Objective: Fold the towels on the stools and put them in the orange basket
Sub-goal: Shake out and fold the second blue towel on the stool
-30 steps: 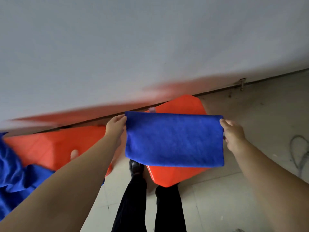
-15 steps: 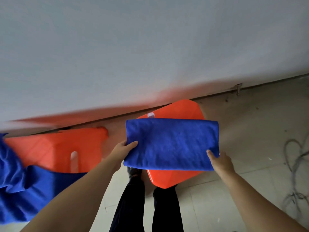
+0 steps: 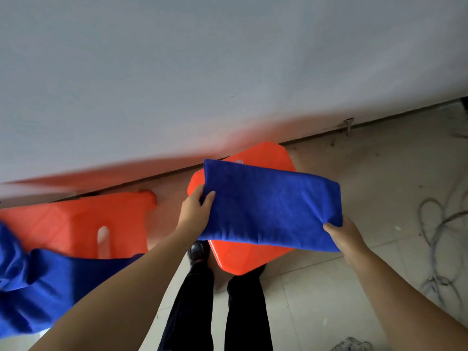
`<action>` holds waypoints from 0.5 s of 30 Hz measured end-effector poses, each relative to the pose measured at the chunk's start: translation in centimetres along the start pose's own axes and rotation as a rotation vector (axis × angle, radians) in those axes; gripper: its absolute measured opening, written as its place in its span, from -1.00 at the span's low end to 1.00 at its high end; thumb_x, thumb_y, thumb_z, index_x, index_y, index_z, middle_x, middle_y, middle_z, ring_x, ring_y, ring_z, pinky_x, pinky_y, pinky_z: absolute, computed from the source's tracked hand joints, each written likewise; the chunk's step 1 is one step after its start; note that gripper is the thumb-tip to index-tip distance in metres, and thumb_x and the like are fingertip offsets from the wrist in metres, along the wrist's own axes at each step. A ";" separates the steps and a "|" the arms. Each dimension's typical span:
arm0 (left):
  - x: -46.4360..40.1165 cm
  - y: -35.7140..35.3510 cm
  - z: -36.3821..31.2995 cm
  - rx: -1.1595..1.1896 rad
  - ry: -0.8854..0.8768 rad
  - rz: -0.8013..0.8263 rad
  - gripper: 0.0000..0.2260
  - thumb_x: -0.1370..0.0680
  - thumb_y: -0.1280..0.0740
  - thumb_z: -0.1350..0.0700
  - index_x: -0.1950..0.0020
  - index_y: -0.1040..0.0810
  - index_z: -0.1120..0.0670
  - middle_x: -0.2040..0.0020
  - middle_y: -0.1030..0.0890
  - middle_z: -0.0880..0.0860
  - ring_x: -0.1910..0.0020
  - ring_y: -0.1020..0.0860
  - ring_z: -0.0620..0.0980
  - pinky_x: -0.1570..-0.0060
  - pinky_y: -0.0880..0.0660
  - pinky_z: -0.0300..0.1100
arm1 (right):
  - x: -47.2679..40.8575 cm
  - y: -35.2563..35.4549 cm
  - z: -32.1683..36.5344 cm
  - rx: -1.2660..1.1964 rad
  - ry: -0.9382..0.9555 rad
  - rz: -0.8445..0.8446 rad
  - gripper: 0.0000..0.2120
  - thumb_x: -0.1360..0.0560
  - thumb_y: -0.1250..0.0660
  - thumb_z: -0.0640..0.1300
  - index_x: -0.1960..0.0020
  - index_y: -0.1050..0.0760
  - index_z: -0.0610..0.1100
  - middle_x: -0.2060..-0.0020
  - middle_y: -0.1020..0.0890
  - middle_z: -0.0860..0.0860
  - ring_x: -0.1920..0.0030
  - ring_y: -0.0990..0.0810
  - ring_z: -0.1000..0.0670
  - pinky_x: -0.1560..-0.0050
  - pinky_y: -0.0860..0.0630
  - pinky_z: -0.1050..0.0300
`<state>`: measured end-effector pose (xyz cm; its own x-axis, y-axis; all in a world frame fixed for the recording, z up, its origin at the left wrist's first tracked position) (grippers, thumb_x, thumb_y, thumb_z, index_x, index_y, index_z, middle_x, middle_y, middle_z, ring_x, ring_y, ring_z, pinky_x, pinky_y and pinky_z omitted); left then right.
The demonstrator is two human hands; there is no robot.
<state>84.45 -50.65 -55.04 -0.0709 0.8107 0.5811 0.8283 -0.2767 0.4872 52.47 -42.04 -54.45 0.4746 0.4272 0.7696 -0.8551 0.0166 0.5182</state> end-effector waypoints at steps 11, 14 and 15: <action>0.6 -0.3 3.2 -0.228 0.250 0.163 -0.76 -0.54 -0.31 0.07 -0.15 -0.45 0.15 0.09 -0.50 0.07 0.10 -0.49 0.10 0.14 -0.34 -0.15 | 0.7 -0.1 1.8 -0.581 -0.146 0.153 -0.69 -0.56 -0.22 -0.06 -0.25 -0.48 -0.15 -0.11 -0.63 -0.06 -0.07 -0.61 -0.07 0.07 -0.56 0.07; 1.0 0.1 4.3 -0.203 0.273 0.201 -0.88 -0.53 -0.32 0.15 -0.04 -0.51 0.14 0.13 -0.54 0.08 0.12 -0.52 0.10 0.06 -0.47 -0.08 | 2.5 -1.2 4.9 -0.581 0.104 0.022 -0.83 -0.52 -0.24 -0.26 -0.11 -0.47 -0.18 0.03 -0.61 -0.11 0.10 -0.59 -0.06 0.26 -0.55 0.19; 1.1 0.2 4.6 -0.155 0.294 0.213 -0.91 -0.52 -0.32 0.17 0.00 -0.50 0.13 0.17 -0.55 0.08 0.12 -0.54 0.11 0.00 -0.52 -0.02 | 3.3 -1.9 5.9 -0.537 0.183 -0.007 -0.84 -0.50 -0.25 -0.29 -0.06 -0.44 -0.13 0.07 -0.59 -0.09 0.13 -0.58 -0.03 0.24 -0.55 0.19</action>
<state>87.06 -47.48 -57.29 -0.0817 0.5505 0.8308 0.7493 -0.5157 0.4155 56.91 -46.04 -50.71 0.4781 0.5741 0.6647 -0.8606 0.4573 0.2240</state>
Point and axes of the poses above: each hand's wrist, its own x-axis away from the middle knuckle, its own y-axis out of the back of the hand, z = x × y, the point moved 1 cm from there along -x, towards the middle knuckle
